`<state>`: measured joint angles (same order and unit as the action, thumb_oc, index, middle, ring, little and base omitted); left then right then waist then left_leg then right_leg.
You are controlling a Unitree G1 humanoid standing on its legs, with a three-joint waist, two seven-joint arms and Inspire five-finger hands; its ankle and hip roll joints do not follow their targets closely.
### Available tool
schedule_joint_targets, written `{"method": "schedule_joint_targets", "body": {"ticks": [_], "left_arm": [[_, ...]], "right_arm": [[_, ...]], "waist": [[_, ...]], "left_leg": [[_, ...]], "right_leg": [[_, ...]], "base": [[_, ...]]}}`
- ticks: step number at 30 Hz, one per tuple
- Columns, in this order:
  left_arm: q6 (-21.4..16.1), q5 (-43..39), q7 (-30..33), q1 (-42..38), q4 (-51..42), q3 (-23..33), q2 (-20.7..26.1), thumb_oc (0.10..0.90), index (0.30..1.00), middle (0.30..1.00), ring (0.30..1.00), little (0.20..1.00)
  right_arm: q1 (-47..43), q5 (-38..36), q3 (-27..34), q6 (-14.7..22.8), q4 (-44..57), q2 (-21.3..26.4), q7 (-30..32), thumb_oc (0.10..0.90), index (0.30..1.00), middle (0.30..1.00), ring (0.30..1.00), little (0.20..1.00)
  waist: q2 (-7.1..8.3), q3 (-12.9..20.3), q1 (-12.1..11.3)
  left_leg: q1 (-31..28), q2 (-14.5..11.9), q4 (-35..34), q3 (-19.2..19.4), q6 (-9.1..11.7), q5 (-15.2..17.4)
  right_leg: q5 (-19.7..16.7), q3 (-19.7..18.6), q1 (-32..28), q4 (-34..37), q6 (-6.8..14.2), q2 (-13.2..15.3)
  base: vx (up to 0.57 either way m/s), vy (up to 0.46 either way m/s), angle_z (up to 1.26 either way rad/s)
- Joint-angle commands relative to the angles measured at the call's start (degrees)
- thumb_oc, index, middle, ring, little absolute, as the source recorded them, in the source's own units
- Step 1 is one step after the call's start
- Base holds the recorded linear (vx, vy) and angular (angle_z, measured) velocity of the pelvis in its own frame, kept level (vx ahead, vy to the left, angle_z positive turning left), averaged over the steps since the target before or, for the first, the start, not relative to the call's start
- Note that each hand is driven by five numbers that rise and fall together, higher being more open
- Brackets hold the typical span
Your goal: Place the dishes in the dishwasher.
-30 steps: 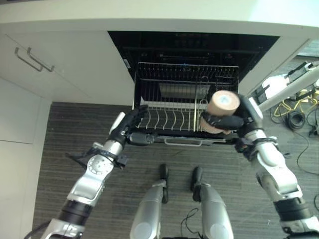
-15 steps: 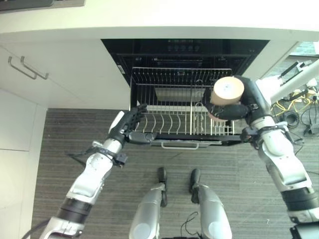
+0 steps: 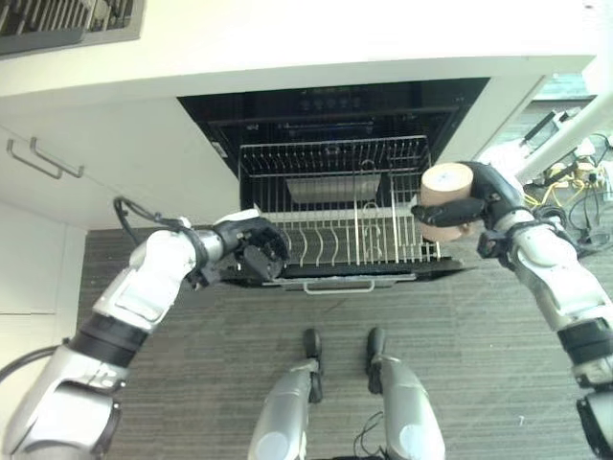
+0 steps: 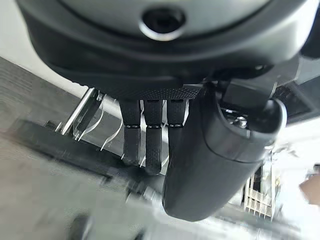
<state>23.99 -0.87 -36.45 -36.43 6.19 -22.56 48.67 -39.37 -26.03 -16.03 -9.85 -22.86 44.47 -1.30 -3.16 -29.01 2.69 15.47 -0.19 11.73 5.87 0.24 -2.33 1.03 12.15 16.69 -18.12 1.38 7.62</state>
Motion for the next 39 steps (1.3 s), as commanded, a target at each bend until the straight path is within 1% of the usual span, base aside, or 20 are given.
{"method": "schedule_joint_targets", "body": {"ticks": [1, 5, 6, 8, 9, 11, 17, 20, 22, 23, 24, 26, 28, 29, 30, 31, 32, 33, 37, 39], "left_arm": [[1.0, -2.1, -6.4, 9.8, -4.2, -3.7, 0.2, 0.4, 0.3, 0.3, 0.3, 0.3], [1.0, -5.1, -4.9, 8.7, -3.2, -5.2, -0.2, 0.4, 0.3, 0.3, 0.3, 0.3], [0.9, -6.0, -4.1, 8.7, -3.2, -5.5, -0.1, 0.474, 0.411, 0.411, 0.411, 0.411], [1.0, -7.1, -3.1, 8.6, -3.1, -5.6, -0.1, 0.554, 0.531, 0.531, 0.531, 0.531], [0.3, -8.3, -1.4, 8.6, -2.9, -5.6, -0.2, 0.654, 0.681, 0.681, 0.681, 0.681], [-0.2, -9.7, 0.2, 8.7, -2.8, -5.6, -0.2, 0.8, 0.9, 0.9, 0.9, 0.9], [-2.1, -11.6, 3.1, 11.2, -3.5, -5.0, -1.0, 0.8, 0.9, 0.9, 0.9, 0.9], [-4.6, -14.4, 8.3, 12.6, -4.2, -5.0, -1.6, 0.8, 0.9, 0.9, 0.9, 0.9], [-8.7, -19.2, 16.2, 13.9, -5.4, -2.9, -2.6, 0.8, 0.9, 0.9, 0.9, 0.9], [-8.7, -19.2, 16.2, 13.9, -5.4, -2.9, -2.6, 0.8, 0.9, 0.9, 0.9, 0.9], [-11.0, -21.1, 19.2, 13.9, -6.1, -1.7, -2.7, 0.8, 0.9, 0.9, 0.9, 0.9], [-13.2, -23.2, 21.7, 14.4, -6.9, -0.1, -3.0, 0.8, 0.9, 0.9, 0.9, 0.9], [-17.5, -26.1, 26.8, 15.1, -8.1, 2.0, -4.0, 0.8, 0.9, 0.9, 0.9, 0.9], [-18.3, -26.8, 28.0, 15.2, -8.4, 2.5, -4.3, 0.8, 0.9, 0.9, 0.9, 0.9], [-19.1, -27.9, 29.1, 15.4, -8.7, 3.0, -4.7, 0.8, 0.9, 0.9, 0.9, 0.9], [-20.6, -28.4, 30.3, 16.1, -9.1, 3.9, -5.8, 0.8, 0.9, 0.9, 0.9, 0.9], [-21.2, -28.4, 31.0, 16.2, -9.3, 4.1, -6.4, 0.8, 0.9, 0.9, 0.9, 0.9], [-21.5, -28.4, 31.2, 16.4, -9.3, 4.1, -6.7, 0.8, 0.9, 0.9, 0.9, 0.9], [-22.7, -27.7, 32.8, 16.5, -9.9, 3.8, -8.8, 0.8, 0.9, 0.9, 0.9, 0.9], [-22.5, -28.0, 33.3, 16.5, -10.2, 3.4, -9.2, 0.8, 0.9, 0.9, 0.9, 0.9]], "right_arm": [[-6.0, -4.7, 1.7, 3.6, 0.7, 2.5, 0.0, 0.4, 0.3, 0.3, 0.3, 0.3], [-13.2, -6.2, -1.3, 2.1, -8.3, 2.4, -2.2, 0.4, 0.3, 0.3, 0.3, 0.3], [-15.3, -6.3, -2.2, 1.8, -10.8, 2.6, -2.6, 0.4, 0.3, 0.3, 0.3, 0.3], [-16.8, -7.3, -2.7, 1.8, -12.5, 2.7, -2.6, 0.4, 0.3, 0.3, 0.3, 0.3], [-18.9, -7.8, -2.6, 1.3, -14.6, 2.5, -2.3, 0.4, 0.3, 0.3, 0.3, 0.3], [-20.9, -8.1, -2.9, 0.9, -16.3, 2.3, -1.8, 0.4, 0.3, 0.3, 0.3, 0.3], [-24.6, -7.9, -3.6, -0.5, -21.4, 1.1, -0.8, 0.4, 0.3, 0.3, 0.3, 0.3], [-25.9, -7.4, -3.9, -0.7, -23.1, 0.5, -0.2, 0.4, 0.3, 0.3, 0.3, 0.3], [-26.1, -6.6, -3.4, -0.2, -24.1, -0.1, 1.1, 0.4, 0.3, 0.3, 0.3, 0.3], [-26.1, -6.6, -3.4, -0.2, -24.1, -0.2, 1.1, 0.4, 0.3, 0.3, 0.3, 0.3], [-26.5, -6.3, -3.1, -0.1, -24.7, -0.5, 1.9, 0.4, 0.3, 0.3, 0.3, 0.3], [-26.2, -6.5, -2.6, -0.1, -25.0, -0.6, 2.6, 0.4, 0.3, 0.3, 0.3, 0.3], [-24.9, -6.7, -1.6, 0.0, -25.2, -0.8, 4.0, 0.4, 0.3, 0.3, 0.3, 0.3], [-24.4, -6.8, -1.2, 0.0, -25.2, -0.8, 4.3, 0.416, 0.324, 0.324, 0.324, 0.324], [-23.8, -7.1, -0.8, 0.1, -25.2, -0.6, 4.7, 0.486, 0.429, 0.429, 0.429, 0.429], [-22.8, -7.1, 0.1, 0.5, -25.1, -0.7, 5.7, 0.585, 0.578, 0.578, 0.578, 0.578], [-22.4, -7.1, 0.4, 0.8, -25.1, -0.8, 6.6, 0.753, 0.829, 0.829, 0.829, 0.829], [-22.1, -7.1, 0.7, 0.9, -25.0, -0.9, 7.1, 0.8, 0.9, 0.9, 0.9, 0.9], [-21.2, -4.7, 2.0, 2.1, -25.5, -1.1, 12.2, 0.8, 0.9, 0.9, 0.9, 0.9], [-21.1, -6.0, 2.6, 2.1, -25.4, -1.1, 13.7, 0.8, 0.9, 0.9, 0.9, 0.9]], "waist": [[-0.82, 5.6, -2.4], [-1.79, 4.5, -3.6], [-2.14, 4.1, -4.0], [-2.41, 4.0, -4.2], [-2.93, 3.7, -4.6], [-3.37, 3.6, -4.9], [-5.08, 1.8, -6.0], [-5.86, 1.0, -6.4], [-6.41, 0.2, -6.9], [-6.41, 0.2, -6.9], [-6.56, -0.2, -7.2], [-6.64, -0.5, -7.4], [-6.35, -0.8, -7.8], [-6.27, -0.8, -7.8], [-6.19, -0.8, -7.9], [-6.03, -0.8, -8.0], [-5.95, -0.8, -8.1], [-5.91, -0.8, -8.0], [-5.72, -0.8, -8.0], [-5.8, -0.8, -7.8]], "left_leg": [[-0.5, -0.8, 5.5, 1.8, 0.7, 11.8], [0.0, -0.5, 5.5, 1.2, 1.0, 11.4], [-0.1, -0.4, 5.5, 0.9, 1.1, 11.6], [0.4, -0.3, 5.5, 0.8, 1.2, 11.1], [0.5, -0.1, 5.5, 0.5, 1.2, 11.3], [1.3, 0.1, 5.5, 0.2, 1.3, 10.9], [3.3, 0.5, 5.5, -0.2, 1.2, 10.1], [4.4, 0.5, 5.5, -0.3, 1.2, 9.6], [5.2, 0.7, 5.5, -0.5, 0.9, 9.3], [5.2, 0.7, 5.5, -0.5, 0.9, 9.3], [5.5, 0.7, 5.5, -0.5, 0.9, 9.1], [5.8, 0.7, 5.5, -0.6, 0.8, 8.9], [6.4, 0.6, 5.5, -0.7, 0.8, 8.4], [6.7, 0.5, 5.5, -0.7, 0.7, 8.3], [6.9, 0.5, 5.5, -0.8, 0.7, 8.2], [7.2, 0.5, 5.5, -0.8, 0.6, 8.1], [7.4, 0.5, 5.5, -0.9, 0.6, 8.0], [7.5, 0.4, 5.5, -0.9, 0.5, 8.0], [8.0, 0.2, 5.5, -0.9, 0.4, 8.0], [7.9, 0.2, 5.5, -0.8, 0.4, 8.0]], "right_leg": [[6.6, -0.1, -1.7, 0.9, 4.3, -0.7], [6.8, 0.4, -1.7, 0.9, 3.9, -0.4], [7.2, 0.7, -1.9, 0.9, 3.8, -0.3], [6.9, 0.8, -1.5, 0.9, 3.7, -0.2], [7.2, 0.8, -1.5, 0.9, 3.7, -0.2], [7.0, 0.8, -0.7, 0.9, 3.6, -0.1], [6.6, 1.2, 1.5, 0.9, 3.4, 0.1], [6.3, 1.1, 2.6, 0.9, 3.3, 0.1], [6.0, 1.2, 3.6, 0.9, 3.2, 0.3], [6.0, 1.2, 3.6, 0.9, 3.2, 0.3], [5.8, 1.5, 3.9, 0.9, 3.2, 0.4], [5.7, 1.7, 4.1, 0.9, 3.1, 0.4], [5.3, 1.8, 4.6, 0.9, 3.1, 0.3], [5.2, 1.9, 4.8, 0.9, 3.1, 0.3], [5.1, 2.0, 5.0, 0.9, 3.1, 0.2], [4.9, 2.1, 5.3, 0.9, 3.0, 0.2], [4.8, 2.1, 5.5, 0.9, 3.0, 0.2], [4.8, 2.1, 5.6, 0.9, 3.0, 0.2], [4.4, 2.2, 6.1, 0.9, 3.1, -0.1], [4.4, 2.0, 6.2, 0.9, 3.2, 0.0]], "base": [[0.02, -0.02, 0.04], [0.01, -0.007, 0.04], [0.02, -0.015, 0.12], [0.03, 0.007, 0.08], [0.05, 0.024, 0.05], [0.02, 0.024, 0.09], [0.01, 0.021, 0.09], [0.01, 0.014, 0.05], [0.0, 0.0, 0.0], [0.01, -0.016, 0.07], [0.0, -0.013, 0.12], [0.02, -0.027, 0.11], [0.03, -0.064, 0.01], [0.02, -0.062, 0.0], [0.01, -0.051, 0.06], [0.01, -0.044, 0.07], [0.01, -0.036, 0.05], [0.0, -0.032, 0.0], [0.0, 0.0, 0.01], [0.0, 0.014, 0.05]]}}
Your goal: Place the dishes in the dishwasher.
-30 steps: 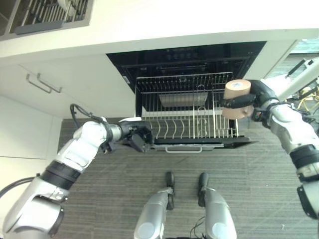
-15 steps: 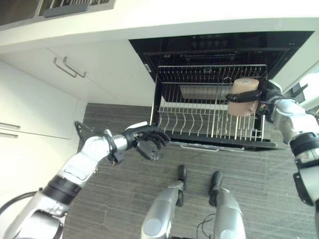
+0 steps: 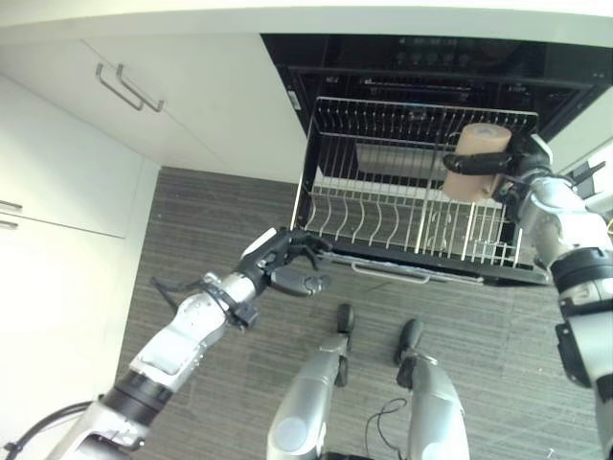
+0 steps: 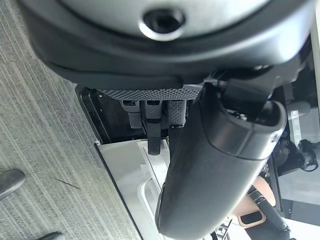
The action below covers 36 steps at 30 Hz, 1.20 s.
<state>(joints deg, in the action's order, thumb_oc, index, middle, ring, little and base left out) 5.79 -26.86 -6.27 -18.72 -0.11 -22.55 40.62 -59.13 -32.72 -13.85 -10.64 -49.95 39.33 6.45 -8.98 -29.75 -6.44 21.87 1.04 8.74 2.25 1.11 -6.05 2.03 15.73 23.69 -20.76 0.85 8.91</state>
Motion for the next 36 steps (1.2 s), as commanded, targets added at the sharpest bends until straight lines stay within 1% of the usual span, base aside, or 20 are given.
{"method": "schedule_joint_targets", "body": {"ticks": [1, 2, 3, 4, 5, 7, 11, 12, 14, 17, 19, 21, 23, 24, 27, 28, 30, 31, 34, 36], "left_arm": [[-4.5, -2.2, 3.7, -1.3, -4.1, 3.1, -1.4, 0.8, 0.9, 0.9, 0.9, 0.9], [-4.4, -2.1, 4.0, -1.4, -4.3, 2.8, -1.6, 0.8, 0.9, 0.9, 0.9, 0.9], [-4.2, -2.0, 4.0, -1.6, -4.3, 2.7, -1.8, 0.8, 0.9, 0.9, 0.9, 0.9], [-4.0, -2.3, 3.9, -1.7, -4.4, 2.7, -1.6, 0.8, 0.9, 0.9, 0.9, 0.9], [-3.7, -2.6, 3.7, -1.8, -4.5, 3.0, -1.4, 0.8, 0.9, 0.9, 0.9, 0.9], [-3.5, -2.9, 3.5, -2.0, -4.7, 3.3, -0.8, 0.8, 0.9, 0.9, 0.9, 0.9], [-3.5, -3.8, 2.8, -2.3, -4.7, 4.1, 0.5, 0.8, 0.9, 0.9, 0.9, 0.9], [-3.3, -3.7, 2.7, -2.3, -4.9, 4.3, 0.4, 0.8, 0.9, 0.9, 0.9, 0.9], [-3.1, -3.7, 2.7, -2.0, -5.3, 4.6, 0.6, 0.8, 0.9, 0.9, 0.9, 0.9], [-3.0, -4.1, 2.6, -1.7, -5.8, 5.1, 1.3, 0.8, 0.9, 0.9, 0.9, 0.9], [-3.2, -4.2, 2.6, -1.4, -6.0, 5.5, 1.6, 0.8, 0.9, 0.9, 0.9, 0.9], [-3.1, -4.2, 2.8, -1.0, -6.5, 6.0, 1.8, 0.8, 0.9, 0.9, 0.9, 0.9], [-3.1, -3.9, 2.6, -0.4, -6.8, 6.8, 2.2, 0.8, 0.9, 0.9, 0.9, 0.9], [-2.9, -3.8, 2.6, -0.1, -7.2, 7.1, 2.4, 0.8, 0.9, 0.9, 0.9, 0.9], [-2.8, -4.0, 2.2, 1.2, -7.9, 8.4, 3.4, 0.8, 0.9, 0.9, 0.9, 0.9], [-2.9, -4.0, 2.1, 1.3, -7.9, 8.5, 3.5, 0.8, 0.9, 0.9, 0.9, 0.9], [-2.9, -3.3, 2.0, 3.6, -8.8, 9.9, 3.7, 0.8, 0.9, 0.9, 0.9, 0.9], [-2.9, -3.2, 2.0, 3.7, -8.9, 10.0, 3.7, 0.8, 0.9, 0.9, 0.9, 0.9], [-3.1, -3.0, 1.5, 5.7, -9.7, 11.4, 4.0, 0.8, 0.9, 0.9, 0.9, 0.9], [-3.2, -2.9, 1.4, 6.3, -9.9, 11.7, 4.0, 0.8, 0.9, 0.9, 0.9, 0.9]], "right_arm": [[-1.2, 0.7, 0.8, 2.0, 1.9, 3.9, 5.2, 0.8, 0.9, 0.9, 0.9, 0.9], [-1.1, 0.3, 0.7, 1.0, 1.8, 3.7, 3.6, 0.8, 0.9, 0.9, 0.9, 0.9], [-1.0, 0.0, -0.1, -1.8, 1.4, 3.8, 0.6, 0.8, 0.9, 0.9, 0.9, 0.9], [-0.9, -0.4, -0.6, -3.3, 1.1, 3.9, -0.6, 0.8, 0.9, 0.9, 0.9, 0.9], [-0.7, -0.6, -1.1, -3.9, 0.7, 4.2, -1.8, 0.8, 0.9, 0.9, 0.9, 0.9], [-0.5, -1.0, -1.6, -4.1, 0.7, 4.4, -2.3, 0.8, 0.9, 0.9, 0.9, 0.9], [-1.4, 1.1, -2.2, -4.5, 0.5, 4.9, -2.9, 0.8, 0.9, 0.9, 0.9, 0.9], [-1.9, 0.8, -2.6, -5.7, 0.4, 5.2, -3.4, 0.8, 0.9, 0.9, 0.9, 0.9], [-1.8, 0.9, -2.7, -6.0, 0.7, 5.6, -4.1, 0.8, 0.9, 0.9, 0.9, 0.9], [-1.4, -0.1, -2.4, -7.8, 1.6, 6.0, -3.7, 0.8, 0.9, 0.9, 0.9, 0.9], [-1.0, 1.7, -2.4, -9.1, 2.1, 6.3, -4.1, 0.8, 0.9, 0.9, 0.9, 0.9], [-0.7, 2.4, -2.5, -11.4, 3.1, 6.9, -5.0, 0.8, 0.9, 0.9, 0.9, 0.9], [-0.3, 3.4, -2.7, -14.8, 5.2, 8.1, -7.3, 0.8, 0.9, 0.9, 0.9, 0.9], [-0.1, 3.9, -2.9, -16.0, 6.3, 8.8, -7.9, 0.8, 0.9, 0.9, 0.9, 0.9], [1.1, 2.3, -2.1, -18.9, 11.4, 10.9, -7.9, 0.8, 0.9, 0.9, 0.9, 0.9], [1.2, 2.2, -2.0, -19.1, 11.7, 11.0, -7.9, 0.8, 0.9, 0.9, 0.9, 0.9], [3.8, 1.3, 0.4, -21.4, 18.6, 13.2, -7.8, 0.8, 0.9, 0.9, 0.9, 0.9], [4.0, 1.4, 0.5, -21.5, 19.1, 13.3, -7.8, 0.8, 0.9, 0.9, 0.9, 0.9], [6.6, 1.6, 2.1, -23.1, 25.2, 14.4, -7.6, 0.8, 0.9, 0.9, 0.9, 0.9], [8.0, 1.2, 3.0, -22.8, 27.7, 14.7, -7.3, 0.8, 0.9, 0.9, 0.9, 0.9]], "waist": [[0.01, 0.0, 1.4], [0.01, 0.0, 1.5], [0.07, 0.0, 1.5], [0.13, 0.0, 1.5], [0.25, 0.0, 1.5], [0.42, 0.0, 1.6], [0.83, 0.0, 1.5], [0.93, 0.0, 1.5], [1.12, 0.0, 1.5], [1.46, 0.0, 1.5], [1.66, 0.0, 1.6], [1.84, 0.0, 1.7], [2.29, 0.0, 1.8], [2.56, 0.0, 1.8], [3.25, 0.0, 2.2], [3.3, 0.0, 2.2], [4.18, 0.1, 2.8], [4.25, 0.1, 2.8], [4.88, 0.6, 3.2], [5.06, 0.8, 3.4]], "left_leg": [[1.6, -1.0, 8.4, 2.9, -0.4, 11.7], [1.6, -1.1, 8.4, 2.9, -0.4, 11.7], [1.6, -1.1, 8.4, 3.0, -0.4, 11.6], [1.6, -1.1, 8.4, 3.1, -0.4, 11.6], [1.5, -1.2, 8.4, 3.2, -0.4, 11.6], [1.4, -1.3, 8.4, 3.3, -0.4, 11.6], [1.0, -1.7, 8.4, 3.5, -0.2, 11.6], [0.9, -1.8, 8.4, 3.6, -0.1, 11.6], [0.8, -1.9, 8.4, 3.7, -0.1, 11.6], [0.6, -2.2, 8.4, 3.9, 0.0, 11.6], [0.4, -2.3, 8.4, 3.9, 0.1, 11.8], [0.2, -2.4, 8.4, 4.0, 0.1, 11.7], [-0.1, -2.6, 8.4, 4.1, 0.1, 11.9], [-0.2, -2.7, 8.4, 4.2, 0.1, 11.9], [-0.7, -2.9, 8.4, 4.5, 0.1, 12.1], [-0.7, -2.9, 8.4, 4.6, 0.1, 12.1], [-1.4, -3.1, 8.4, 5.0, 0.0, 12.4], [-1.5, -3.1, 8.4, 5.0, 0.0, 12.5], [-1.8, -3.2, 8.4, 5.4, -0.1, 12.7], [-2.0, -3.3, 8.4, 5.6, -0.2, 12.8]], "right_leg": [[3.4, -1.7, -0.8, 3.6, 3.8, -1.3], [3.3, -1.7, -0.7, 3.6, 3.8, -1.3], [3.2, -1.8, -0.6, 3.6, 3.8, -1.2], [3.1, -1.8, -0.6, 3.6, 3.8, -1.1], [3.1, -1.8, -0.6, 3.6, 3.8, -1.1], [3.1, -1.8, -0.8, 3.6, 3.8, -1.1], [3.1, -1.6, -1.3, 3.6, 3.9, -1.2], [3.0, -1.6, -1.3, 3.6, 3.9, -1.2], [3.0, -1.5, -1.5, 3.6, 4.0, -1.2], [3.0, -1.5, -1.8, 3.6, 4.1, -1.2], [3.1, -1.5, -2.0, 3.6, 4.1, -1.2], [3.1, -1.6, -2.1, 3.6, 4.1, -1.3], [3.2, -1.7, -2.5, 3.6, 4.2, -1.4], [3.2, -1.7, -2.6, 3.6, 4.3, -1.3], [3.3, -1.8, -3.1, 3.6, 4.5, -1.4], [3.3, -1.9, -3.1, 3.6, 4.5, -1.4], [3.3, -2.2, -3.8, 3.6, 4.7, -1.7], [3.3, -2.3, -3.9, 3.6, 4.7, -1.7], [3.4, -2.5, -4.3, 3.6, 4.8, -1.8], [3.5, -2.7, -4.6, 3.6, 4.8, -1.8]], "base": [[0.0, 0.0, 0.0], [-0.03, 0.018, -0.04], [-0.04, 0.007, -0.05], [-0.04, -0.007, -0.04], [0.0, 0.0, 0.0], [0.0, 0.0, 0.0], [-0.05, -0.017, -0.01], [-0.05, 0.003, 0.0], [-0.04, 0.004, 0.0], [-0.04, -0.01, -0.01], [-0.04, 0.004, -0.01], [-0.04, 0.014, -0.01], [-0.04, -0.002, -0.02], [-0.03, -0.012, -0.02], [0.0, 0.0, 0.0], [0.0, 0.0, 0.0], [-0.01, -0.001, -0.02], [-0.01, 0.005, -0.04], [0.0, 0.006, -0.07], [0.0, 0.01, -0.14]]}}
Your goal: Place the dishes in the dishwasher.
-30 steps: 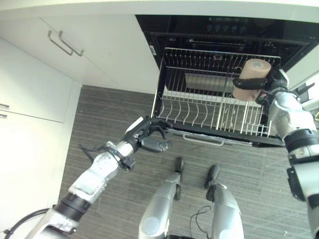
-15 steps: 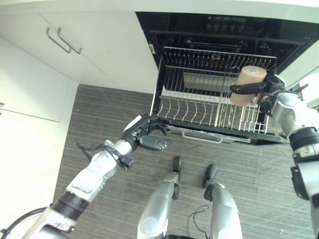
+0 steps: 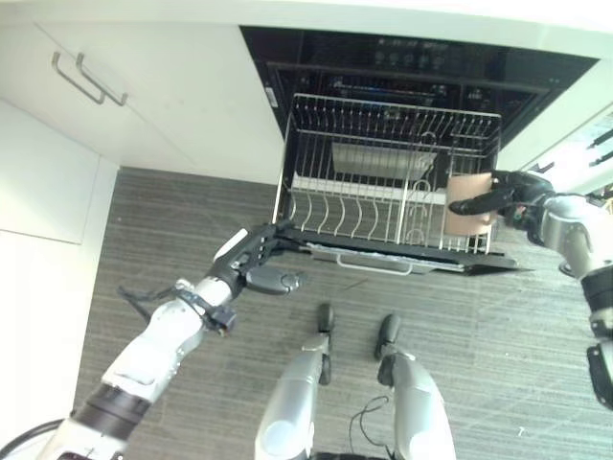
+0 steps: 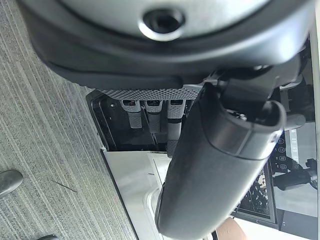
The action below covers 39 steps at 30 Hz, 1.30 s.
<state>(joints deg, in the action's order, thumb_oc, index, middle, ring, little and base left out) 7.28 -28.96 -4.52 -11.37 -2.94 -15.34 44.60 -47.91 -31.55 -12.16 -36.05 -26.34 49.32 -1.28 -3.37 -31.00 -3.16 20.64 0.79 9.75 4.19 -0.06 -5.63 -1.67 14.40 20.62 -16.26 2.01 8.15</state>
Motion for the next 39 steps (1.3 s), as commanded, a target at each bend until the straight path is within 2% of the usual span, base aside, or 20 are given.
{"method": "schedule_joint_targets", "body": {"ticks": [1, 7, 15, 19, 20, 22, 26, 29, 34, 35, 38, 39], "left_arm": [[-4.8, -0.7, -0.3, -0.9, -7.2, 4.5, 0.0, 0.8, 0.9, 0.9, 0.9, 0.9], [-4.8, 0.6, 0.5, -0.1, -7.8, 4.9, -0.9, 0.8, 0.9, 0.9, 0.9, 0.9], [-5.1, 1.4, 1.0, 1.1, -7.9, 4.9, -1.6, 0.8, 0.9, 0.9, 0.9, 0.9], [-5.8, 1.9, 1.8, 2.2, -8.3, 5.1, -2.2, 0.8, 0.9, 0.9, 0.9, 0.9], [-6.2, 1.9, 2.1, 2.7, -8.5, 5.3, -2.4, 0.8, 0.9, 0.9, 0.9, 0.9], [-6.8, 2.5, 2.8, 4.1, -9.4, 5.9, -3.2, 0.8, 0.9, 0.9, 0.9, 0.9], [-7.9, 3.3, 3.4, 5.4, -10.2, 6.5, -4.3, 0.8, 0.9, 0.9, 0.9, 0.9], [-9.5, 4.0, 3.9, 6.7, -11.0, 7.5, -5.3, 0.8, 0.9, 0.9, 0.9, 0.9], [-14.0, 5.5, 5.6, 8.9, -12.8, 10.5, -8.8, 0.8, 0.9, 0.9, 0.9, 0.9], [-15.0, 5.9, 5.7, 9.3, -13.2, 11.1, -9.6, 0.8, 0.9, 0.9, 0.9, 0.9], [-18.6, 8.7, 7.7, 10.8, -14.4, 13.4, -12.7, 0.8, 0.9, 0.9, 0.9, 0.9], [-19.4, 9.2, 8.2, 11.4, -14.9, 14.0, -13.4, 0.8, 0.9, 0.9, 0.9, 0.9]], "right_arm": [[-2.8, -0.1, 1.7, 2.6, 5.1, 4.7, 0.6, 0.8, 0.9, 0.9, 0.9, 0.9], [1.8, -3.4, 5.1, 4.4, 13.9, 2.5, 7.1, 0.8, 0.9, 0.9, 0.9, 0.9], [3.7, -2.9, 6.9, 8.0, 17.0, 1.4, 10.8, 0.8, 0.9, 0.9, 0.9, 0.9], [3.6, 1.5, 9.1, 12.6, 22.3, 2.2, 15.9, 0.8, 0.9, 0.9, 0.9, 0.9], [3.9, 5.5, 9.8, 13.1, 24.4, 2.9, 16.7, 0.8, 0.9, 0.9, 0.9, 0.9], [5.1, 8.5, 11.4, 13.7, 28.4, 3.8, 19.0, 0.8, 0.9, 0.9, 0.9, 0.9], [7.8, 11.9, 13.3, 15.2, 32.0, 3.3, 20.8, 0.8, 0.9, 0.9, 0.9, 0.9], [10.5, 11.7, 14.8, 16.4, 34.9, 2.5, 21.2, 0.8, 0.9, 0.9, 0.9, 0.9], [19.4, 7.9, 18.5, 21.4, 41.4, -2.5, 19.6, 0.8, 0.9, 0.9, 0.9, 0.9], [21.7, 5.4, 19.2, 23.1, 42.5, -4.0, 20.0, 0.8, 0.9, 0.9, 0.9, 0.9], [31.7, 4.6, 20.8, 30.9, 45.7, -12.1, 17.1, 0.8, 0.9, 0.9, 0.9, 0.9], [33.7, 4.3, 21.4, 32.2, 46.4, -13.6, 16.0, 0.8, 0.9, 0.9, 0.9, 0.9]], "waist": [[-0.47, 2.1, 0.2], [0.2, 2.5, 0.9], [0.54, 3.3, 1.0], [0.79, 4.0, 1.3], [0.92, 4.3, 1.5], [1.2, 5.0, 1.8], [1.57, 6.2, 2.1], [1.98, 7.2, 2.2], [3.01, 10.3, 2.7], [3.26, 11.0, 2.7], [3.9, 13.7, 3.4], [3.95, 14.4, 3.4]], "left_leg": [[-0.9, -3.1, 7.4, 3.7, 0.9, 12.4], [-1.9, -3.2, 7.4, 4.4, 0.6, 13.2], [-2.6, -3.2, 7.4, 4.8, 0.5, 13.8], [-3.2, -3.2, 7.4, 4.9, 0.4, 14.3], [-3.4, -3.2, 7.4, 4.9, 0.4, 14.4], [-3.9, -3.2, 7.4, 5.0, 0.4, 14.8], [-4.3, -3.2, 7.4, 5.1, 0.3, 14.8], [-5.2, -3.2, 7.4, 5.3, 0.3, 15.1], [-7.2, -3.3, 7.4, 5.3, 0.4, 15.8], [-7.6, -3.3, 7.4, 5.3, 0.4, 16.0], [-9.4, -3.5, 7.4, 5.2, 0.5, 16.6], [-9.9, -3.5, 7.4, 5.1, 0.5, 16.8]], "right_leg": [[7.3, -1.5, -1.6, -0.9, 3.7, -1.1], [7.9, -2.1, -2.8, -0.9, 3.8, -1.2], [8.6, -2.3, -3.8, -0.9, 3.7, -1.2], [9.0, -2.7, -4.5, -0.9, 3.6, -1.4], [9.2, -2.9, -4.6, -0.9, 3.6, -1.4], [9.5, -3.2, -5.1, -0.9, 3.6, -1.5], [9.5, -3.4, -5.6, -0.9, 3.4, -1.6], [9.8, -3.6, -6.5, -0.9, 3.4, -1.7], [10.6, -3.9, -8.5, -0.9, 3.4, -1.9], [10.7, -3.9, -8.9, -0.9, 3.4, -1.9], [11.2, -4.2, -10.6, -0.9, 3.5, -2.0], [11.3, -4.3, -11.0, -0.9, 3.5, -2.0]], "base": [[0.01, 0.015, -0.07], [0.0, 0.0, -0.02], [0.01, 0.003, -0.05], [0.0, 0.001, -0.01], [0.0, 0.0, 0.0], [0.0, 0.0, 0.0], [0.0, 0.001, -0.07], [0.04, -0.003, -0.05], [0.06, -0.01, -0.06], [0.07, -0.027, -0.07], [0.1, -0.018, 0.0], [0.1, 0.008, 0.02]]}}
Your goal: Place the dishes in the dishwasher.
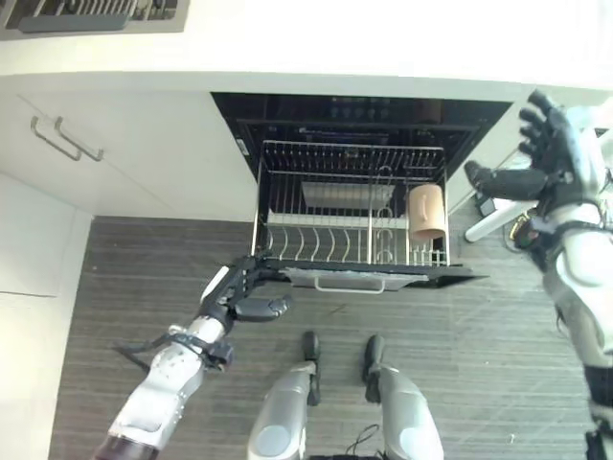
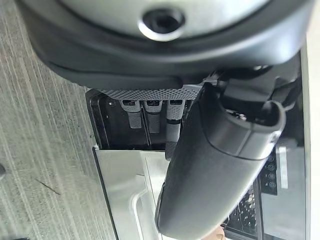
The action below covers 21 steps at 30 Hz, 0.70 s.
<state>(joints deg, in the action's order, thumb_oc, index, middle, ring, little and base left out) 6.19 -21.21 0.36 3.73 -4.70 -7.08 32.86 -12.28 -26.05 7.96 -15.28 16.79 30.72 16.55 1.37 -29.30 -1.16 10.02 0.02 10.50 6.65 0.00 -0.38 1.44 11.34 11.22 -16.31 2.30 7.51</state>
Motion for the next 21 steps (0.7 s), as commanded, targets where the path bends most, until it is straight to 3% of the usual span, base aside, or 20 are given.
{"method": "schedule_joint_targets", "body": {"ticks": [1, 6, 9, 14, 21], "left_arm": [[-19.8, 1.2, 3.5, -3.1, -13.3, 7.1, -2.7, 0.8, 0.9, 0.9, 0.9, 0.9], [-24.7, 0.7, 3.8, -1.9, -14.0, 10.9, -5.4, 0.8, 0.9, 0.9, 0.9, 0.9], [-26.7, -2.5, 2.5, -1.6, -13.9, 12.4, -6.9, 0.8, 0.9, 0.9, 0.9, 0.9], [-28.1, -3.6, 0.5, 1.2, -14.7, 15.0, -8.4, 0.8, 0.9, 0.9, 0.9, 0.9], [-29.1, -4.7, -0.1, 3.6, -14.6, 17.2, -9.2, 0.8, 0.9, 0.9, 0.9, 0.9]], "right_arm": [[0.9, -1.6, 1.9, 13.7, 3.9, 2.4, -3.7, 0.8, 0.9, 0.9, 0.9, 0.9], [7.0, -2.5, 3.1, 22.9, 6.0, -3.8, -8.0, 0.8, 0.9, 0.9, 0.9, 0.9], [9.4, 0.4, 4.0, 26.5, 5.2, -5.9, -8.4, 0.8, 0.9, 0.9, 0.9, 0.9], [13.9, 0.8, 6.6, 29.8, 5.2, -7.0, -12.1, 0.8, 0.9, 0.9, 0.9, 0.9], [15.4, 1.4, 7.4, 30.3, 5.5, -5.7, -14.2, 0.8, 0.9, 0.9, 0.9, 0.9]], "waist": [[-0.73, 14.0, 1.6], [-0.7, 17.0, 2.4], [-1.01, 18.4, 2.9], [-1.02, 19.8, 3.2], [-0.56, 20.1, 2.7]], "left_leg": [[0.0, -2.7, 6.7, 2.6, 0.4, 11.8], [-2.1, -2.5, 6.7, 2.3, 0.5, 12.5], [-3.4, -2.4, 6.7, 2.1, 0.5, 13.2], [-4.6, -2.2, 6.7, 1.6, 0.7, 13.9], [-6.0, -1.2, 6.7, 2.0, 0.7, 13.8]], "right_leg": [[8.4, -1.3, -2.2, -0.9, 3.2, -1.5], [9.0, -1.3, -4.2, -0.9, 3.2, -1.5], [9.4, -1.2, -5.4, -0.9, 3.1, -1.7], [10.1, -0.9, -6.6, -0.9, 3.1, -1.8], [10.7, -0.9, -6.8, -0.9, 2.3, -2.0]], "base": [[0.09, 0.013, -0.06], [0.05, 0.02, -0.09], [0.02, 0.017, 0.01], [0.02, -0.027, 0.01], [0.03, -0.067, 0.03]]}}
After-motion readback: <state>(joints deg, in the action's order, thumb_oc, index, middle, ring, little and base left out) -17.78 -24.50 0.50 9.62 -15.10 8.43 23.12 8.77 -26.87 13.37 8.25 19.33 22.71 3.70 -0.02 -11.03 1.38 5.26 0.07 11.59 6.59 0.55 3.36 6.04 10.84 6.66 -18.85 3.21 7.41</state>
